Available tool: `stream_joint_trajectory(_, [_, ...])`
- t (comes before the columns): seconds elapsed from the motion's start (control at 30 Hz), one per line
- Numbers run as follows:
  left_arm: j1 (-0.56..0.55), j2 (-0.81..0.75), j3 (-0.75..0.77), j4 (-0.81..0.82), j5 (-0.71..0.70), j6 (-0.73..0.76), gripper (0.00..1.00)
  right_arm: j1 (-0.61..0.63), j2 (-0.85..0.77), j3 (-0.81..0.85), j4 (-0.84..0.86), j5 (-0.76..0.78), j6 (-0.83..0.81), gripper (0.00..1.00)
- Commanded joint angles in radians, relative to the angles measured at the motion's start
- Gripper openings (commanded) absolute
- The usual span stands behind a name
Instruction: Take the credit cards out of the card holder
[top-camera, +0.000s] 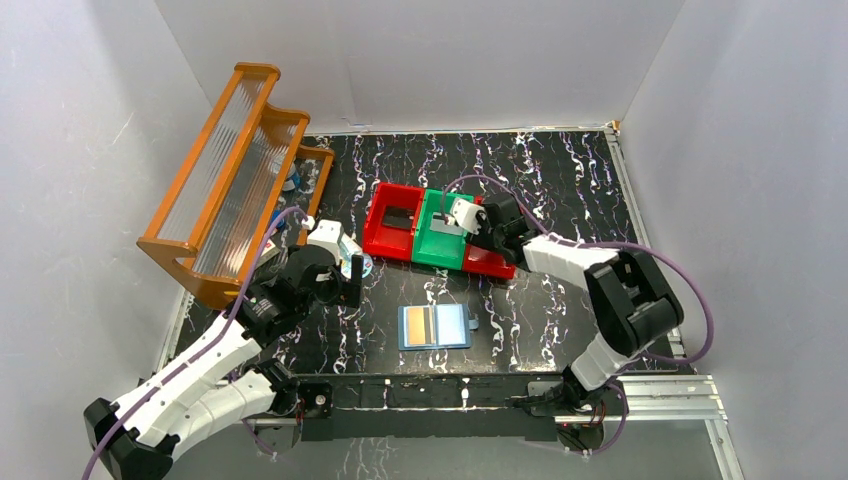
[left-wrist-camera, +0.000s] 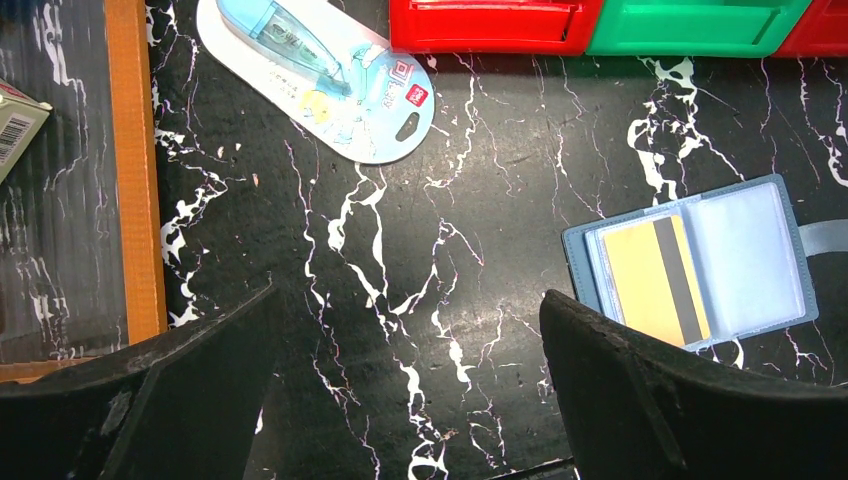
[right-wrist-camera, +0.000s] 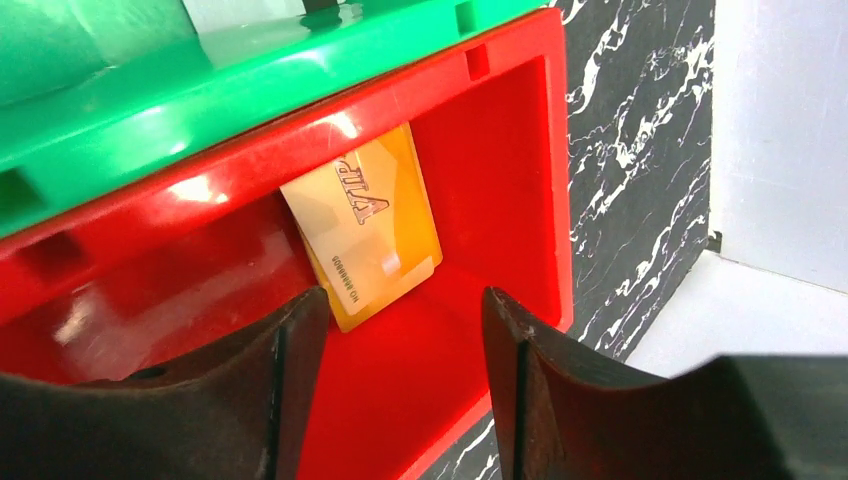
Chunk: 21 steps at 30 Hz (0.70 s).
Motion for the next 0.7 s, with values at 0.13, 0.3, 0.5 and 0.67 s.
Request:
stream_joint_trajectory(0.13, [0.003, 0.002, 0.033, -0.016, -0.015, -0.002, 0.98, 0.004, -0.220, -0.041, 0.049, -0.090, 0.143, 0.70])
stream_joint_trajectory(0.3, [0.003, 0.004, 0.034, -0.015, -0.010, -0.004, 0.98, 0.004, -0.406, -0.106, 0.141, -0.057, 0.372, 0.76])
stream_joint_trajectory(0.5, [0.003, 0.010, 0.033, -0.013, -0.005, -0.004, 0.98, 0.004, -0.594, -0.110, 0.012, -0.123, 1.038, 0.86])
stream_joint_trajectory(0.67, [0.003, 0.021, 0.034, -0.014, -0.004, -0.005, 0.98, 0.004, -0.652, -0.135, -0.114, -0.350, 1.298, 0.83])
